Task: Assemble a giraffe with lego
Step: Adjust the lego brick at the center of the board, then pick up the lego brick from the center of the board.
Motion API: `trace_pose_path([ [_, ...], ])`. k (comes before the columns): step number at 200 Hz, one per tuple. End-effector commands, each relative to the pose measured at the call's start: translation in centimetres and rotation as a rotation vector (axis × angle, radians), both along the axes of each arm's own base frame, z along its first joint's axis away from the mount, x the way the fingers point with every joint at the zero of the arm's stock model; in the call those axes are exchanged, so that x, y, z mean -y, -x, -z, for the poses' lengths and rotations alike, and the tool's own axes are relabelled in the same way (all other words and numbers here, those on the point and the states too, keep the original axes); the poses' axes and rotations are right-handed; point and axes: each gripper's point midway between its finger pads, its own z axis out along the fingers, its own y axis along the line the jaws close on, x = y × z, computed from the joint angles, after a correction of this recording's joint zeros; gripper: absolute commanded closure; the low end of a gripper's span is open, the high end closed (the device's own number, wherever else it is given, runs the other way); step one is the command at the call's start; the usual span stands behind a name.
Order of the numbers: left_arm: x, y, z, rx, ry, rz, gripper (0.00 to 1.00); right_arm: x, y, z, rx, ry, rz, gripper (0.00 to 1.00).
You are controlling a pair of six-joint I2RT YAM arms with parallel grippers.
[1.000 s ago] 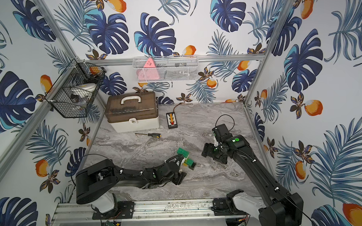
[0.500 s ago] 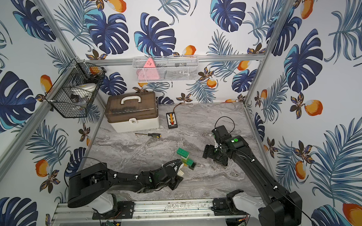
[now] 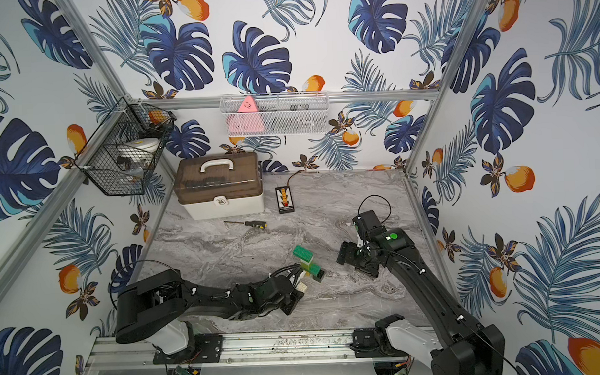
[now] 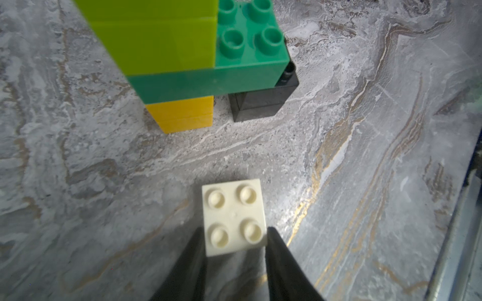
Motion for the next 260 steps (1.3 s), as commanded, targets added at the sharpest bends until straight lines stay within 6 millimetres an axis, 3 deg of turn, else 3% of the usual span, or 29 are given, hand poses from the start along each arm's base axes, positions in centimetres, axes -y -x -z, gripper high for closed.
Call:
trace_pose_path([
  [1,-1.8,0.9,1.0,-0.039,-0.074,-0.002,0.62,0.1,0.1,0.1,-0.001,-0.003,0.017,0.17],
  [46,-3.3,2.1,-0.3,-0.045,-0.096,-0.018,0.62,-0.3,0.1,0.6,0.003,-0.032,0.028,0.17],
  [71,-4.8,3.3,0.1,-0.058,-0.139,-0.023,0.61,-0.5,0.0,1.0,0.009,-0.046,0.038,0.17],
  [101,-5.9,4.6,1.3,-0.088,-0.185,-0.02,0.45,-0.6,0.0,1.3,0.015,-0.06,0.042,0.17],
  [120,-5.9,4.7,1.1,-0.091,-0.192,-0.021,0.3,-0.6,0.0,1.2,0.021,-0.061,0.043,0.17],
  [139,-5.7,4.5,0.4,-0.084,-0.199,-0.03,0.23,-0.5,-0.1,1.0,0.036,-0.061,0.044,0.17],
  [175,-4.6,3.8,-0.1,-0.128,-0.231,-0.073,0.24,-0.6,-0.1,0.9,0.042,-0.069,0.047,0.17],
  [190,-4.0,4.2,0.3,-0.196,-0.248,-0.082,0.26,-0.6,-0.1,0.9,0.046,-0.073,0.047,0.17],
  [213,-3.5,5.0,-0.9,-0.291,-0.256,-0.12,0.26,-0.6,-0.1,0.5,0.061,-0.077,0.045,0.17],
  [260,-5.2,4.8,-3.8,-0.324,-0.448,-0.192,0.26,-1.0,-0.5,0.8,0.096,-0.11,0.056,0.17],
])
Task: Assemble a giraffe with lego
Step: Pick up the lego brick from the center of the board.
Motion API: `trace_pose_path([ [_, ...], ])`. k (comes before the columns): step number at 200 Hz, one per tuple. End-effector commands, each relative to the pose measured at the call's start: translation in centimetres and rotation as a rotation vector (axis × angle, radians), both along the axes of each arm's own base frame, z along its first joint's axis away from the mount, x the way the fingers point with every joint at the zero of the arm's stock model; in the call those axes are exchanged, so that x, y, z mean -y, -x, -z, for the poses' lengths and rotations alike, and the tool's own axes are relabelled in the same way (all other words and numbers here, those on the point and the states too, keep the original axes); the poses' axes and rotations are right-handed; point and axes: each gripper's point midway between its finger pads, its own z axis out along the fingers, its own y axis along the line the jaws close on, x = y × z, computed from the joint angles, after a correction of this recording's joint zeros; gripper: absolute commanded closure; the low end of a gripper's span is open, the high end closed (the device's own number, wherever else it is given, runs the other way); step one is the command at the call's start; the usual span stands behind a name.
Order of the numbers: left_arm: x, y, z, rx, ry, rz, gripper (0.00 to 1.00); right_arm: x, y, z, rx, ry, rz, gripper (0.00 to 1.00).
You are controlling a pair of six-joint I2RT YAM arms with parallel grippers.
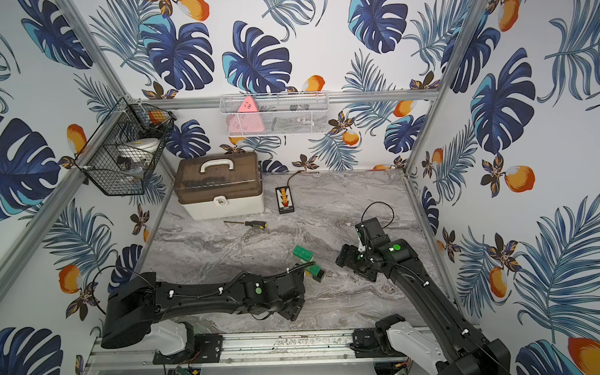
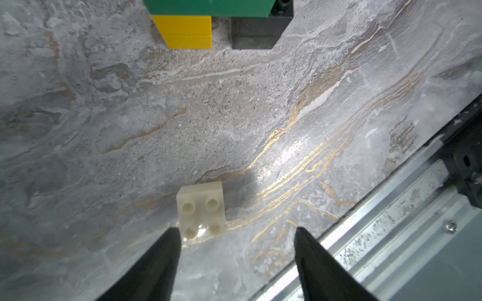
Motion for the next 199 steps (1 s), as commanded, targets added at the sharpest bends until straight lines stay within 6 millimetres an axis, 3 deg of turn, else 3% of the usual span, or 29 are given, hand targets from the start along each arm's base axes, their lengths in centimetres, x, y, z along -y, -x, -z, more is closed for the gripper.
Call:
trace_pose_path([
  [1,-3.8,0.8,0.6,-0.054,-0.207,-0.035,0.26,-0.5,-0.6,0.0,0.031,-0.031,0.007,0.17],
  [34,-4.8,0.7,1.8,-0.065,-0.282,-0.044,0.27,-0.5,-0.9,-0.4,0.05,-0.031,-0.004,0.17],
  [86,-3.7,-0.4,2.2,-0.011,-0.2,-0.071,0.31,-0.4,-0.9,-1.0,0.069,-0.022,-0.021,0.16],
  [148,-1.8,-0.3,1.8,-0.026,-0.095,-0.059,0.31,-0.3,-0.8,-1.3,0.067,-0.021,-0.022,0.16],
  [199,-1.4,-0.6,3.1,-0.028,-0.11,-0.05,0.35,-0.3,-0.7,-1.1,0.062,-0.025,-0.012,0.16],
])
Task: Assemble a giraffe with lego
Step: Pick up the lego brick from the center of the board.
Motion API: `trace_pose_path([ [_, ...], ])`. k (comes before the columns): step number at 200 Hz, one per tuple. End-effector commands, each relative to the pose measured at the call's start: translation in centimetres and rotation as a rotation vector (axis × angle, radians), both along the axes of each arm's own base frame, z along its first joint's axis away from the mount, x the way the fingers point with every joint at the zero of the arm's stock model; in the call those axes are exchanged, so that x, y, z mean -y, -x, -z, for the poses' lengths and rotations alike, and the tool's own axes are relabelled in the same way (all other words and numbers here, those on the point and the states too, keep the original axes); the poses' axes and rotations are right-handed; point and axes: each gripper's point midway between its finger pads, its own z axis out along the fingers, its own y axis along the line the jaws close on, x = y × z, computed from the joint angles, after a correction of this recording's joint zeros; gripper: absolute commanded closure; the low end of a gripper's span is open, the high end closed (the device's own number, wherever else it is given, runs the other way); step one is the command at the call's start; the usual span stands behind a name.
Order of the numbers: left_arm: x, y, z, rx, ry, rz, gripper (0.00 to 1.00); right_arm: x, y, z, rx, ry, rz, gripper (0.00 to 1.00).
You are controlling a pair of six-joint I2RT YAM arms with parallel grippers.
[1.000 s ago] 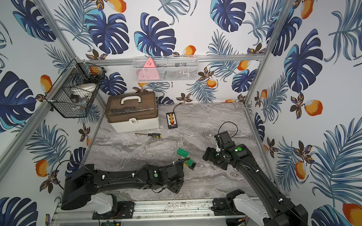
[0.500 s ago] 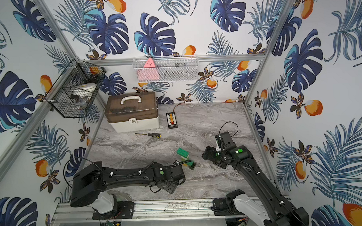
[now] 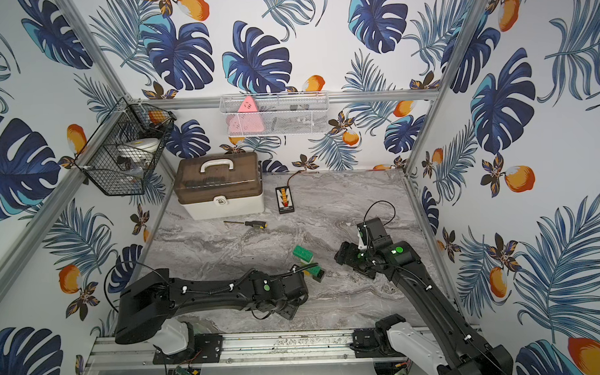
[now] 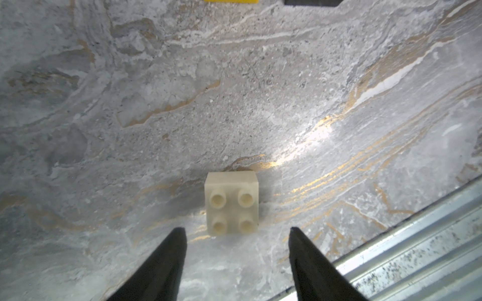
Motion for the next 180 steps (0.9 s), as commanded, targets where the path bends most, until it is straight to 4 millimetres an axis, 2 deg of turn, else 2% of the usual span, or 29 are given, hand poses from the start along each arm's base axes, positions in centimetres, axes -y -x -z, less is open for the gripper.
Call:
trace_pose_path([
  [1,0.4,-0.4,0.4,0.006,0.01,-0.003,0.35,0.1,0.2,0.0,-0.006,0.001,0.004,0.16],
  [31,0.4,-0.7,1.5,0.013,0.001,-0.007,0.48,0.2,0.3,0.2,-0.007,-0.002,0.013,0.16],
  [57,0.3,-0.7,1.4,0.02,0.013,-0.003,0.6,0.2,0.3,0.2,-0.005,-0.002,0.017,0.16],
  [119,0.0,-0.6,1.0,0.022,0.01,0.006,0.69,0.2,0.2,0.4,-0.008,-0.003,0.02,0.16],
  [150,-1.3,-0.1,-1.1,0.016,-0.006,-0.002,0.7,0.2,0.3,0.6,-0.009,-0.005,0.021,0.16],
  [180,-3.2,1.3,-6.1,-0.009,-0.007,0.006,0.69,0.3,0.1,0.5,-0.002,0.001,0.022,0.16],
])
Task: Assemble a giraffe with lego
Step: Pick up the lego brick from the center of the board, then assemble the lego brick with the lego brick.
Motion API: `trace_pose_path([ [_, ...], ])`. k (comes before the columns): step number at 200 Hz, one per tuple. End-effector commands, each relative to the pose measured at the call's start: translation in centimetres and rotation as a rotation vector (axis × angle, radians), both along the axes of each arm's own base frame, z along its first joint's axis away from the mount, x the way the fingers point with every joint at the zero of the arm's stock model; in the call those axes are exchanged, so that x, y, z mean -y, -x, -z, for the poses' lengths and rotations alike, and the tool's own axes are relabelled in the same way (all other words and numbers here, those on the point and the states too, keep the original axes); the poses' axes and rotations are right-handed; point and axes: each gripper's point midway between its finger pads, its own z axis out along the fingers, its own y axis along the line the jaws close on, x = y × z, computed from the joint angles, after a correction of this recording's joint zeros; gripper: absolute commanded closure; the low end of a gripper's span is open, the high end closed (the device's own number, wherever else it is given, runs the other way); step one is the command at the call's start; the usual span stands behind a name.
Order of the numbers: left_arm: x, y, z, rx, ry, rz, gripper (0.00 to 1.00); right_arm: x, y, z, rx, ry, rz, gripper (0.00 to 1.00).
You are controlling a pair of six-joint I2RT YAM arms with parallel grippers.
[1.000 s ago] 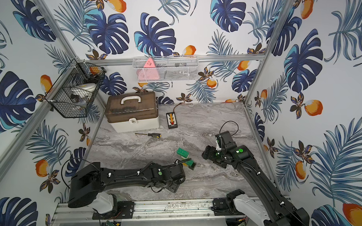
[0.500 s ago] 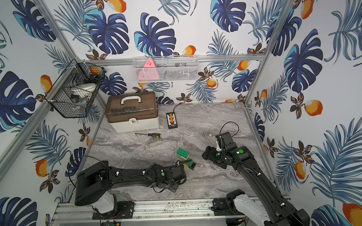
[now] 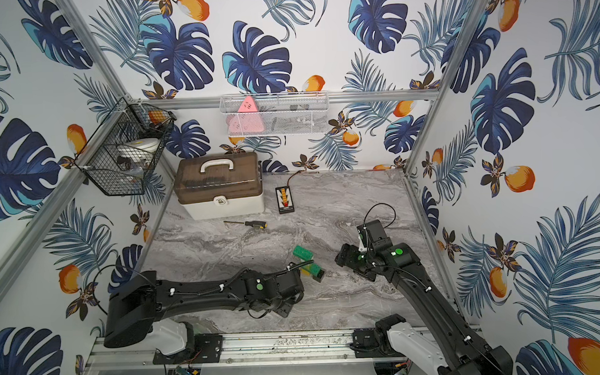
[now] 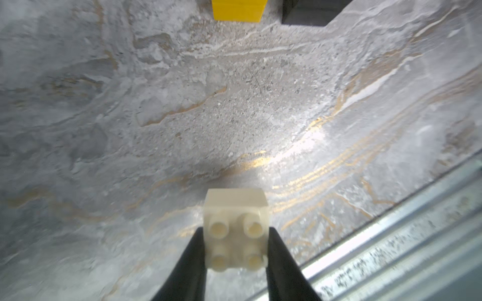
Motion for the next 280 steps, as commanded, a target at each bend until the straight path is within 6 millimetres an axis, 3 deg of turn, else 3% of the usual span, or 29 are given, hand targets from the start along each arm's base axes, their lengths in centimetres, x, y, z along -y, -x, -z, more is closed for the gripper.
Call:
trace_pose_path([
  [1,-2.4,1.3,-3.0,-0.032,-0.06,0.009,0.69,0.1,-0.4,-0.3,0.019,0.004,0.004,0.16],
  [29,-2.4,0.9,-9.1,0.006,-0.014,0.031,0.69,0.1,-0.7,-0.5,0.027,0.017,-0.003,0.16],
  [45,-1.2,-0.8,-11.8,0.044,-0.003,0.052,0.68,0.0,-0.9,-0.4,0.028,0.013,-0.004,0.16],
  [59,0.2,-3.0,-12.9,0.069,0.008,0.062,0.69,-0.1,-0.9,-0.4,0.028,0.008,-0.003,0.16],
  [102,3.4,-8.1,-12.2,0.03,0.057,0.076,0.69,0.2,-1.1,-1.3,0.051,0.02,-0.006,0.16],
  [146,6.2,-9.5,-11.1,0.003,0.072,0.132,0.69,0.2,-1.4,-1.4,0.058,0.02,-0.002,0.16],
  [214,7.1,-11.3,-10.2,0.026,0.027,0.156,0.7,-0.1,-2.2,-1.3,0.058,0.015,-0.003,0.16],
  [280,6.1,-12.4,-9.7,0.03,-0.023,0.148,0.7,0.0,-2.8,-1.4,0.063,0.016,0.002,0.16],
])
